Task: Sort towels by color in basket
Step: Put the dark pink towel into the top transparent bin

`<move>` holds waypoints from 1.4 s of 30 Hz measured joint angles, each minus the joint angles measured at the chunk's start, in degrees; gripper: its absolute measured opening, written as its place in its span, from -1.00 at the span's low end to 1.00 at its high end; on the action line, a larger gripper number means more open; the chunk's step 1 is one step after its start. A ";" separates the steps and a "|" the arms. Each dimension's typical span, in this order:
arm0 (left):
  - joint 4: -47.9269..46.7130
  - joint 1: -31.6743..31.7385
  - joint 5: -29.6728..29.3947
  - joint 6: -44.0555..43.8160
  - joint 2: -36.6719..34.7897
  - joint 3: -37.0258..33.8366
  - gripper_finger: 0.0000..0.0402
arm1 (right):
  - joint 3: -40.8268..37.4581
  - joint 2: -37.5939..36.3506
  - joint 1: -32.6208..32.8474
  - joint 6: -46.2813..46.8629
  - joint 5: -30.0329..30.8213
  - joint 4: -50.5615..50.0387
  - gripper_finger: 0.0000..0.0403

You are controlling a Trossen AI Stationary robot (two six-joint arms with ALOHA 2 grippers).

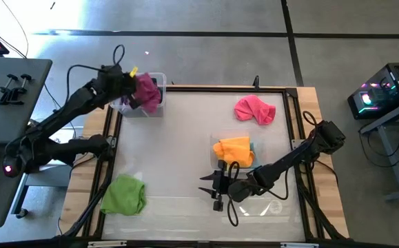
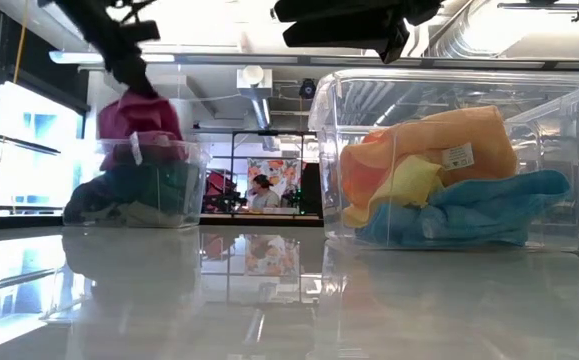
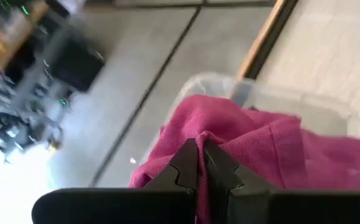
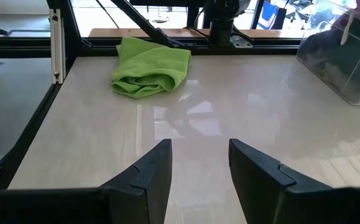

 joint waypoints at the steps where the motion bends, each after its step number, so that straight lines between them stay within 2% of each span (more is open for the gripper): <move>1: 0.33 0.54 0.33 -1.08 0.08 -1.21 -1.00 | 0.00 0.00 0.00 0.01 0.00 0.00 -0.24; 5: 2.60 3.58 0.94 -5.22 1.37 -5.42 -1.00 | 0.00 -0.01 0.00 0.01 -0.05 0.00 -0.24; 8: 5.19 6.25 2.43 -8.41 3.29 -6.10 -0.94 | 0.00 -0.02 0.00 -0.01 -0.05 -0.20 -0.24; 12: 6.40 10.06 9.54 -13.08 6.27 -6.10 -0.73 | 0.00 -0.02 0.00 -0.01 -0.07 -0.50 -0.24; 15: 5.99 12.14 11.62 -15.73 8.73 -6.10 -0.51 | 0.00 -0.02 0.00 -0.01 -0.07 -0.77 -0.24; 18: 1.43 13.01 11.37 -14.95 9.77 -3.50 -0.34 | 0.00 -0.02 0.00 -0.01 -0.05 -0.81 -0.24; 22: -3.35 13.18 9.25 -17.10 8.64 2.84 -0.25 | 0.00 -0.02 0.00 -0.18 -0.07 -0.85 -0.24; 27: -9.72 12.83 9.35 -22.35 6.90 8.83 -0.27 | 0.00 -0.02 0.02 0.01 -0.07 -0.87 -0.24; 31: -15.04 12.81 17.08 -23.70 7.68 8.47 -0.37 | 0.00 -0.02 0.13 0.26 -0.07 -1.33 -0.24; 33: -15.05 12.75 18.47 -23.26 8.80 6.56 -0.44 | 0.00 -0.02 0.13 0.27 -0.07 -1.62 -0.24; 39: -5.80 12.83 17.09 -23.26 15.56 -1.11 -0.64 | 0.00 -0.02 0.13 0.01 -0.07 -1.74 -0.24; 42: -0.78 12.81 16.31 -23.26 20.55 -2.31 -0.71 | 0.00 -0.02 0.11 -0.28 -0.07 -1.88 -0.24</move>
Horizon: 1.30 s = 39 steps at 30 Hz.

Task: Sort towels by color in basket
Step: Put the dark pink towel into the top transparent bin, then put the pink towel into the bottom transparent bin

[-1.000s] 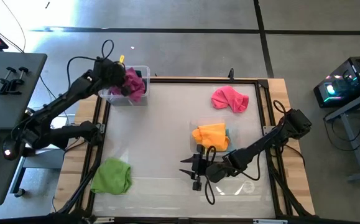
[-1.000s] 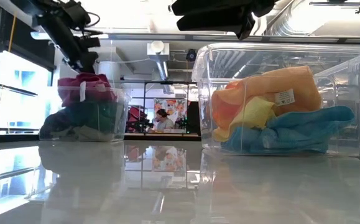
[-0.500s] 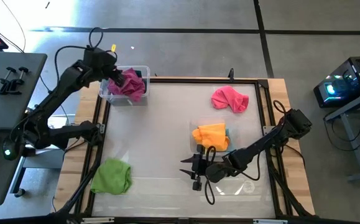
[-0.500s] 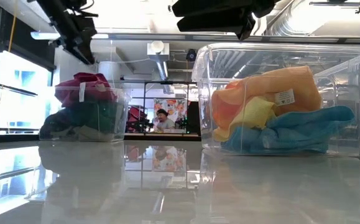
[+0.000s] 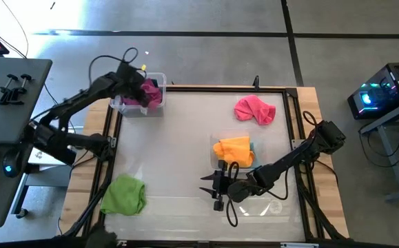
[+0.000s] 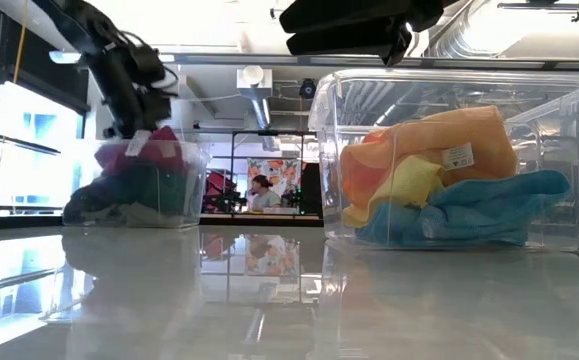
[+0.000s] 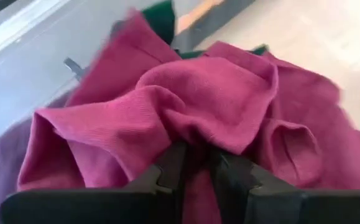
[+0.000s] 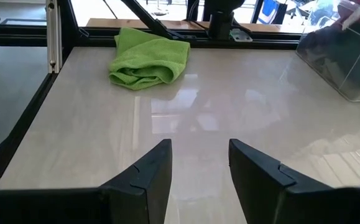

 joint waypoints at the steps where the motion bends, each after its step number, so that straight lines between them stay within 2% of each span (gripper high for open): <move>1: 1.28 0.00 -0.87 -0.01 1.50 0.00 -0.74 | 0.00 0.00 -0.04 -0.15 0.00 0.00 -0.24; 7: 5.90 0.11 -2.04 -0.50 7.80 0.37 -0.82 | 0.00 0.00 -0.04 0.29 0.01 -0.17 -0.24; 12: 6.17 0.33 -1.37 -0.50 7.24 0.28 -0.84 | 0.00 0.00 0.00 1.59 0.00 -0.24 -0.24; 20: -3.35 0.24 -2.97 0.54 -2.26 4.54 -0.84 | 0.00 0.00 0.00 1.80 0.11 -0.18 -0.24; 25: -7.46 -1.27 -2.47 -0.13 -11.51 5.11 -0.84 | 0.00 -0.93 0.31 0.35 5.24 2.00 -0.24; 29: -9.29 -4.99 -1.57 -2.49 -17.97 5.09 -0.84 | 0.00 -7.47 0.25 0.15 11.17 -0.47 -0.24; 32: -9.08 -9.09 -1.40 -3.69 -21.49 5.09 -0.84 | 0.01 -15.53 -2.37 1.51 8.17 -7.27 -0.24; 36: -4.44 -14.71 -1.38 -4.92 -24.52 3.21 -0.84 | 0.07 -26.53 -10.55 5.23 4.90 -21.00 -0.24; 39: 1.43 -18.06 -1.36 -5.40 -25.93 -0.40 -0.84 | 0.11 -32.00 -19.83 7.10 4.58 -32.60 -0.24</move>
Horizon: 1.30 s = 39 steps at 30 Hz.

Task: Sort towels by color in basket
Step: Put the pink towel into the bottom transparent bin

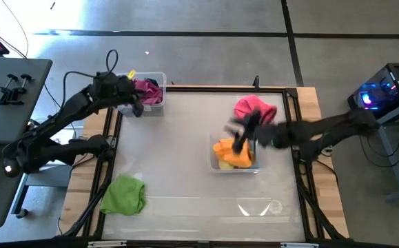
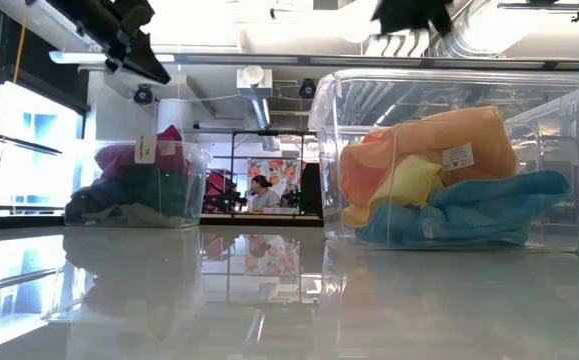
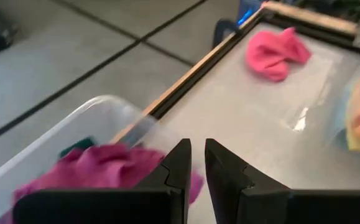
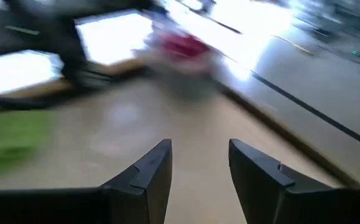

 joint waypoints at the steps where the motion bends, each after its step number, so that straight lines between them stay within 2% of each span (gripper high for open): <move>1: 2.31 -0.97 0.02 -0.02 -0.23 -1.38 -0.84 | 0.00 -1.08 -3.76 0.71 -0.53 -3.64 -0.24; 4: 9.05 -3.44 0.02 0.29 -0.38 -5.74 -0.84 | 0.00 -2.77 -15.27 0.85 -5.04 -13.24 -0.24; 8: 18.47 -5.87 0.03 2.96 -0.31 -12.22 -0.84 | -0.07 -2.25 -29.99 -3.14 -14.06 -20.47 -0.19; 11: 25.61 -7.21 0.04 3.40 -0.31 -16.78 -0.84 | -0.07 -0.91 -38.30 -6.69 -19.74 -22.00 -0.10; 14: 34.22 -8.64 0.02 2.07 -0.33 -20.70 -0.84 | -0.07 1.32 -43.89 -9.69 -21.12 -22.60 -0.01; 19: 46.73 -11.67 0.05 2.99 -0.33 -26.61 -0.84 | -0.07 6.14 -50.14 -12.16 -19.68 -22.52 0.02; 23: 53.26 -13.82 -0.03 5.03 -0.31 -30.14 -0.84 | -1.56 10.62 -54.51 -17.48 -25.54 -21.12 0.02; 25: 56.12 -14.66 -0.31 5.97 -0.31 -31.27 -0.84 | -4.02 12.42 -56.43 -19.84 -28.14 -18.35 0.02; 30: 61.53 -15.49 -0.57 8.04 -0.30 -32.54 -0.84 | -11.10 14.48 -60.01 -20.16 -29.74 -9.34 0.02; 39: 70.91 -15.44 -0.68 11.97 -0.33 -32.54 -0.84 | -26.17 14.81 -60.45 -15.87 -33.41 9.16 0.01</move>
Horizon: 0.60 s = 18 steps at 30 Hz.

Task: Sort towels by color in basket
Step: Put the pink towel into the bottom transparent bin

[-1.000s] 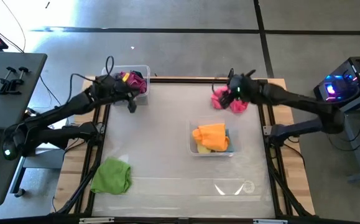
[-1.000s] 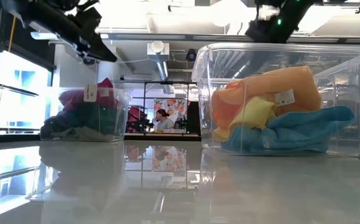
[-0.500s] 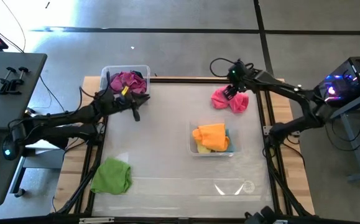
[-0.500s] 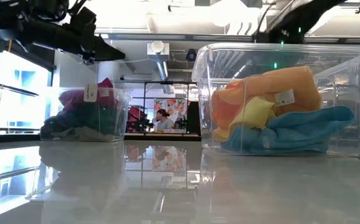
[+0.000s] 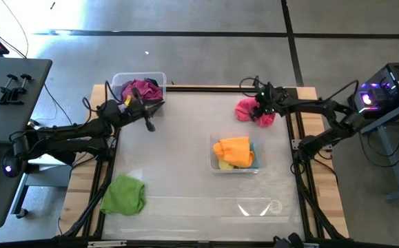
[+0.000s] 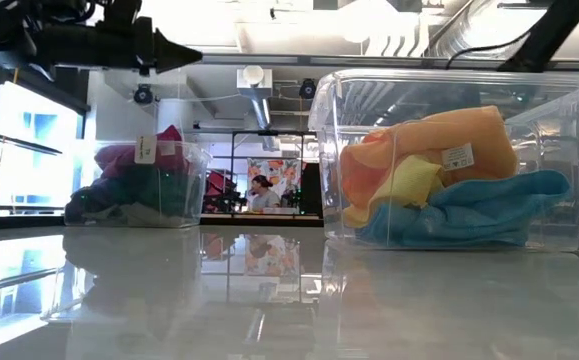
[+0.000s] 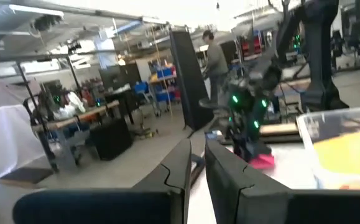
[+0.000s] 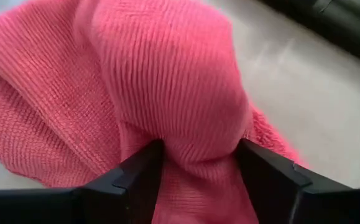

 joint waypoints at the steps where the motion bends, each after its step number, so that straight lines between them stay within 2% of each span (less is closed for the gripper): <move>1: 0.64 0.00 0.00 -0.03 0.00 0.00 -0.84 | -1.48 0.04 0.28 0.69 -0.09 2.16 -0.01; 5: 0.74 0.00 0.02 -2.06 0.00 0.00 -0.84 | -5.00 -0.08 3.13 2.28 4.91 9.84 -0.23; 11: -2.34 -1.99 0.25 -4.93 0.02 0.00 -0.84 | -5.23 -0.77 4.31 0.78 8.58 11.48 -0.89; 12: -2.66 -2.97 0.48 -4.83 0.02 0.00 -0.84 | -4.94 -1.56 4.49 0.24 9.24 11.41 -0.94; 15: -3.98 -7.55 3.56 -3.62 0.02 0.00 -0.84 | -3.36 -5.72 4.58 0.38 13.21 10.53 -0.89; 18: -5.89 -13.05 3.83 -1.41 0.00 0.00 -0.84 | -1.40 -11.70 5.25 0.15 13.94 5.67 -0.92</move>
